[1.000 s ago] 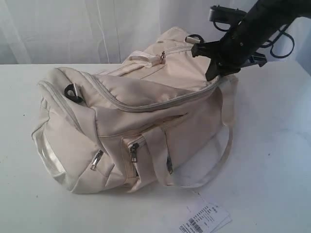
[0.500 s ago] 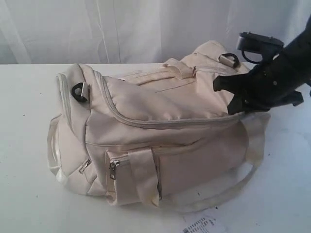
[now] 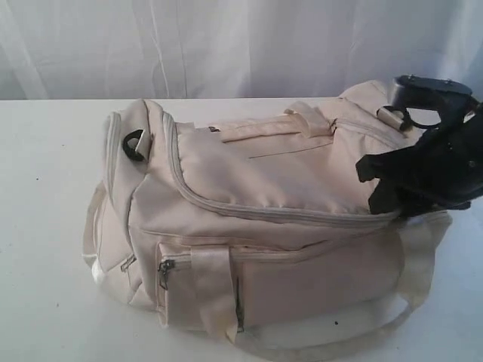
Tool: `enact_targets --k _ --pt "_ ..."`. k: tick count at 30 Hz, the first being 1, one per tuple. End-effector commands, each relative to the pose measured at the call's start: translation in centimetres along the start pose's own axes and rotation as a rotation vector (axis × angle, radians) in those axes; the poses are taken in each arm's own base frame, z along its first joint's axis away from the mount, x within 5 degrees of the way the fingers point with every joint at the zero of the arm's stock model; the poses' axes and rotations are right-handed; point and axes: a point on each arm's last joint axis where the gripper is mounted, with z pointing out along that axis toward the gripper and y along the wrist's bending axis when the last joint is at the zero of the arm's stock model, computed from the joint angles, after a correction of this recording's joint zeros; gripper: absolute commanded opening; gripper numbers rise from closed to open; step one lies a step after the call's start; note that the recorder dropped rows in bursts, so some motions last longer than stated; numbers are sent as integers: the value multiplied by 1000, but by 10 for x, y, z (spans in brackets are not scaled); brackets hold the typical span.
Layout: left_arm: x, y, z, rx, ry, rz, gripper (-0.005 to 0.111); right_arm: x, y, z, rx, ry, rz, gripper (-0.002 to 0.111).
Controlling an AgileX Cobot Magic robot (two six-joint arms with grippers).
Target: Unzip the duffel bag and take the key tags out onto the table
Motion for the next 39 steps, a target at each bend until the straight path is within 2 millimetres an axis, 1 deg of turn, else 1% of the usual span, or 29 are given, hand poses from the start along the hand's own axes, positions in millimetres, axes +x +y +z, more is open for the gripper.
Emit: enact_targets --k 1,2,4,6,7,8,9,10,11,12,14,15,17,18,20,21,23,26,28,30,31,34,35,36,39 --pt "-3 0 2 1 -42 -9 0 -7 1 -31 55 -75 -82 71" --pt "-8 1 4 11 -62 -29 0 -10 3 -47 80 -133 -112 71" --pt "-24 4 4 40 -70 -50 0 -6 6 -72 109 -226 -112 70" --pt "-55 10 5 91 -76 -53 0 8 11 -100 110 -301 -122 70" --pt "-82 15 8 147 -93 -44 0 20 14 -114 107 -344 -131 70" --pt "-104 20 16 215 -95 -36 0 30 16 -123 104 -377 -136 70" --pt "-135 24 22 308 -136 -16 0 44 17 -135 101 -424 -141 70" --pt "-161 31 36 384 -153 -25 0 56 18 -141 98 -455 -142 70" --pt "-187 40 60 481 -160 -55 0 70 18 -147 93 -487 -137 70" --pt "-204 45 69 520 -178 -69 0 80 18 -150 91 -507 -133 70" --pt "-234 59 103 613 -197 -137 0 96 17 -151 90 -538 -138 70" --pt "-244 64 119 635 -203 -158 0 104 16 -151 89 -555 -140 70" --pt "-264 73 156 671 -215 -220 0 117 14 -149 96 -585 -145 70" --pt "-269 75 176 687 -207 -243 0 122 12 -148 99 -595 -142 70" --pt "-283 71 211 700 -204 -262 0 128 10 -143 104 -612 -143 70" --pt "-290 66 222 703 -212 -249 0 131 9 -142 106 -622 -138 70" --pt "-300 58 251 692 -215 -270 0 132 8 -140 108 -633 -133 70" --pt "-311 46 281 672 -235 -264 0 131 9 -140 105 -640 -140 70" --pt "-313 40 299 654 -235 -233 6 132 10 -140 96 -639 -154 70" --pt "-316 34 312 626 -246 -198 19 131 11 -140 89 -641 -168 70" --pt "-318 33 315 612 -258 -190 26 131 12 -140 88 -642 -178 70" --pt "-322 30 324 567 -286 -183 59 132 13 -140 82 -638 -201 70" --pt "-323 32 328 541 -293 -197 68 132 13 -140 82 -637 -208 70" --pt "-324 33 331 521 -303 -223 74 132 14 -140 79 -638 -213 70" --pt "-322 40 341 448 -323 -269 74 132 15 -140 72 -640 -222 70"
